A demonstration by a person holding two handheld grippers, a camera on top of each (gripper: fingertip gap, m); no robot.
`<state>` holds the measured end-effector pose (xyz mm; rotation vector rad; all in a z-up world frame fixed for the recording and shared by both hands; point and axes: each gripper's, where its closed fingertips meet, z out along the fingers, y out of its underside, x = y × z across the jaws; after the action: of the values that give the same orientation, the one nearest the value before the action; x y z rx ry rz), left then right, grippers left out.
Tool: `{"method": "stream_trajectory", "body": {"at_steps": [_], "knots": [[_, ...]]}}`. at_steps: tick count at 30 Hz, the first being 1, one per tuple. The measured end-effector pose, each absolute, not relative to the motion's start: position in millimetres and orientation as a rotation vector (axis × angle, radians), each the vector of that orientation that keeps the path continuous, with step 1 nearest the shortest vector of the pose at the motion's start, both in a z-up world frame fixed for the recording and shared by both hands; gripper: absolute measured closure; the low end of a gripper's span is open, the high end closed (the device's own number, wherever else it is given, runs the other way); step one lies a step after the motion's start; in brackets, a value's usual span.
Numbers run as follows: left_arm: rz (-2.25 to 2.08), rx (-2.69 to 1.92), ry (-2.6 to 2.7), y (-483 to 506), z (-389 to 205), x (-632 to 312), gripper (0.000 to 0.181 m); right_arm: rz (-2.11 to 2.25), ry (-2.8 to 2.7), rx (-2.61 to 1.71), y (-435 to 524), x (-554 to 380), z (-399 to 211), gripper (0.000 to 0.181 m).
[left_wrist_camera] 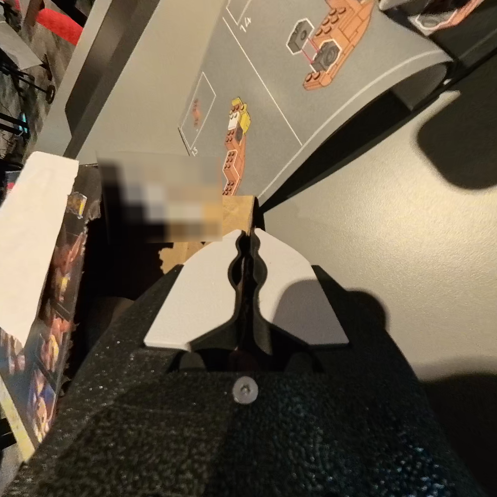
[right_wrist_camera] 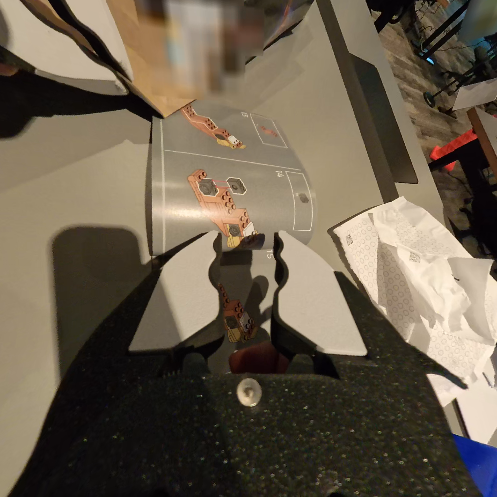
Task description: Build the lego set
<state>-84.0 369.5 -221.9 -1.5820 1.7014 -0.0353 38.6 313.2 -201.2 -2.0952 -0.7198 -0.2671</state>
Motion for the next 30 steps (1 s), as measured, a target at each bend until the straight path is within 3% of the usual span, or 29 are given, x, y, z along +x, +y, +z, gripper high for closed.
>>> {"method": "stream_trajectory", "body": {"at_steps": [17, 30], "knots": [[-0.015, -1.606, 1.749, 369, -229, -85, 0.179, -0.237, -0.660, -2.251, 255, 56, -217, 0.142], [-0.004, -1.631, 1.761, 359, -226, -79, 0.179, -0.336, -1.000, -2.265, 225, 54, -229, 0.167]]}}
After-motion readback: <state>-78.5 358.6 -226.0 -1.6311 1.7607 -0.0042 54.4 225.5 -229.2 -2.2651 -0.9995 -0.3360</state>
